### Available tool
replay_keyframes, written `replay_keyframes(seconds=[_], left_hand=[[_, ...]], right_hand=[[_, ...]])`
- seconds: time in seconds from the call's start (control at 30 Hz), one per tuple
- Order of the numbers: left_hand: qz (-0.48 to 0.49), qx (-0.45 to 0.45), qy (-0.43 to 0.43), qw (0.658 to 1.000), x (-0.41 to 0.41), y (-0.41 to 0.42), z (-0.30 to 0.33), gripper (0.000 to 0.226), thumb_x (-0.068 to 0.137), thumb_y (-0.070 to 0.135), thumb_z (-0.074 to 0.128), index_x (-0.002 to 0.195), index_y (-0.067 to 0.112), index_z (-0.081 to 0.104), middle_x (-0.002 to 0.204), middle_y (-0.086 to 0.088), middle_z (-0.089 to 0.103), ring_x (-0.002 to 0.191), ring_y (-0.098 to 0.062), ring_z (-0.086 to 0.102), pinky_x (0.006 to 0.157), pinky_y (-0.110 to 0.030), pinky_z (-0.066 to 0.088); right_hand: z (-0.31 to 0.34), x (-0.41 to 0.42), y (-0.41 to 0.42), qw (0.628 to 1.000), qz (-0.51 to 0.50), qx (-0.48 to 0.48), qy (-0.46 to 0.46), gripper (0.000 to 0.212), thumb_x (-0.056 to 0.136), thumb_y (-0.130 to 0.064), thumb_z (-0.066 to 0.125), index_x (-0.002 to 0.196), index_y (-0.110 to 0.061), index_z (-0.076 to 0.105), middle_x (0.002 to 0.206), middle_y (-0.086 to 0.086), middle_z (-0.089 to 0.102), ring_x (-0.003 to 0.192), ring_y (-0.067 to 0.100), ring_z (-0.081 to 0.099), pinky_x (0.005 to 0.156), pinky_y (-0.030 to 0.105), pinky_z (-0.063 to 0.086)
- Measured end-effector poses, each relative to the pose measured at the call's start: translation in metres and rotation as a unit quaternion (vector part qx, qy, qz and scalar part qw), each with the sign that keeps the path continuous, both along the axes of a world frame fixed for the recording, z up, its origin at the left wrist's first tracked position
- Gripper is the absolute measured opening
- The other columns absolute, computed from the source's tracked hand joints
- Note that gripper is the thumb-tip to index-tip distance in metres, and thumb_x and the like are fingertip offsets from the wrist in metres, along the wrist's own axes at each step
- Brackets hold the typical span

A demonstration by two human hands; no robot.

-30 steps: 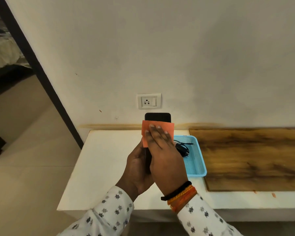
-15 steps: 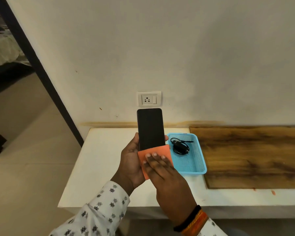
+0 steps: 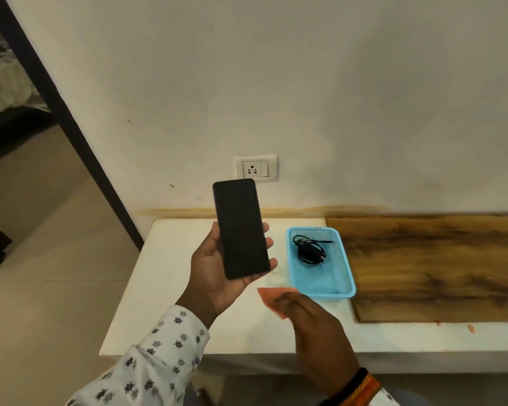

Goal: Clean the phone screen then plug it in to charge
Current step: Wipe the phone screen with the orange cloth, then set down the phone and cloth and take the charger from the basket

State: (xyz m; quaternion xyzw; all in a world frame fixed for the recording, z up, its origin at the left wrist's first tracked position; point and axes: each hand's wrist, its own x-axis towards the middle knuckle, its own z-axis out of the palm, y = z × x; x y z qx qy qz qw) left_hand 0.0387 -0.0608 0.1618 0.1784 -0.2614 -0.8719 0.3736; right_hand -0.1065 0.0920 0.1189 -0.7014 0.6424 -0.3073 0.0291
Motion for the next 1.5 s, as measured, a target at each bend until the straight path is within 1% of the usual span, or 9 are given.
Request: replay_keyframes(seconds=[0.13,0.3,0.4,0.53,0.73,0.93,1.07,1.3,1.5], left_hand=[[0.015,0.000,0.013,1.000,0.013,-0.007,0.001,0.066,0.092,0.058,0.047,0.138,0.011,0.058,0.138,-0.016,0.059,0.117,-0.036,0.057,0.097,-0.058,0.047],[0.003,0.007,0.006,1.000,0.019,-0.004,-0.004,0.065,0.093,0.058,0.047,0.138,0.012,0.057,0.138,-0.016,0.059,0.116,-0.035,0.060,0.096,-0.057,0.047],[-0.009,0.018,0.013,1.000,0.018,0.001,-0.005,0.066,0.092,0.057,0.048,0.139,0.011,0.057,0.138,-0.017,0.058,0.115,-0.036,0.060,0.095,-0.057,0.048],[-0.017,0.025,0.015,0.999,0.017,0.005,-0.007,0.066,0.093,0.057,0.046,0.138,0.010,0.057,0.136,-0.018,0.060,0.113,-0.036,0.061,0.096,-0.058,0.048],[-0.022,0.037,0.016,0.999,0.014,0.007,-0.008,0.066,0.097,0.058,0.041,0.139,0.010,0.056,0.135,-0.019,0.060,0.111,-0.036,0.062,0.096,-0.058,0.048],[-0.041,0.037,0.016,0.998,0.009,0.014,-0.005,0.067,0.095,0.059,0.044,0.140,0.010,0.055,0.137,-0.021,0.058,0.115,-0.037,0.059,0.101,-0.059,0.044],[-0.047,0.030,0.008,0.998,0.008,0.017,-0.006,0.066,0.095,0.059,0.040,0.137,0.012,0.059,0.136,-0.020,0.059,0.118,-0.037,0.055,0.104,-0.060,0.041],[-0.044,0.029,0.007,0.999,0.008,0.019,-0.004,0.066,0.095,0.061,0.039,0.135,0.013,0.061,0.136,-0.019,0.060,0.118,-0.036,0.056,0.102,-0.059,0.044],[-0.045,0.024,0.003,0.999,0.010,0.019,-0.005,0.067,0.095,0.061,0.039,0.136,0.013,0.060,0.137,-0.020,0.059,0.117,-0.036,0.057,0.101,-0.059,0.045]], right_hand=[[-0.033,-0.009,-0.001,0.937,-0.159,0.150,-0.273,0.033,0.097,-0.013,0.053,0.112,-0.043,0.056,0.116,-0.019,0.060,0.113,0.005,0.058,0.097,0.018,0.045],[-0.055,-0.012,-0.021,0.689,-0.258,0.268,-0.622,0.017,0.101,-0.023,0.045,0.113,-0.019,0.056,0.099,0.018,0.060,0.087,0.035,0.066,0.076,0.051,0.058],[-0.071,-0.010,-0.031,0.639,-0.252,0.310,-0.658,0.020,0.100,-0.015,0.047,0.116,-0.026,0.052,0.099,0.010,0.063,0.083,0.033,0.068,0.075,0.052,0.059],[-0.085,-0.007,-0.046,0.645,-0.229,0.339,-0.646,0.035,0.093,-0.003,0.052,0.112,-0.032,0.055,0.109,0.005,0.060,0.097,0.033,0.063,0.064,0.041,0.060],[-0.105,-0.002,-0.063,0.767,-0.269,0.329,-0.480,0.013,0.083,-0.014,0.067,0.087,-0.026,0.062,0.096,0.000,0.068,0.091,0.021,0.062,0.088,0.041,0.056],[-0.118,0.000,-0.066,0.847,-0.323,0.299,-0.299,0.010,0.081,-0.030,0.068,0.079,-0.027,0.060,0.078,-0.009,0.063,0.074,0.011,0.055,0.072,0.025,0.039],[-0.120,0.004,-0.067,0.855,-0.348,0.275,-0.267,0.014,0.080,-0.033,0.071,0.077,-0.028,0.057,0.072,-0.012,0.060,0.068,0.010,0.052,0.069,0.024,0.039],[-0.127,0.003,-0.067,0.860,-0.351,0.252,-0.270,0.025,0.088,-0.025,0.064,0.112,-0.019,0.069,0.103,0.000,0.071,0.084,0.015,0.056,0.086,0.029,0.046],[-0.128,0.006,-0.066,0.853,-0.371,0.239,-0.280,0.021,0.084,-0.025,0.068,0.104,-0.020,0.069,0.095,-0.001,0.071,0.080,0.016,0.057,0.084,0.032,0.050]])
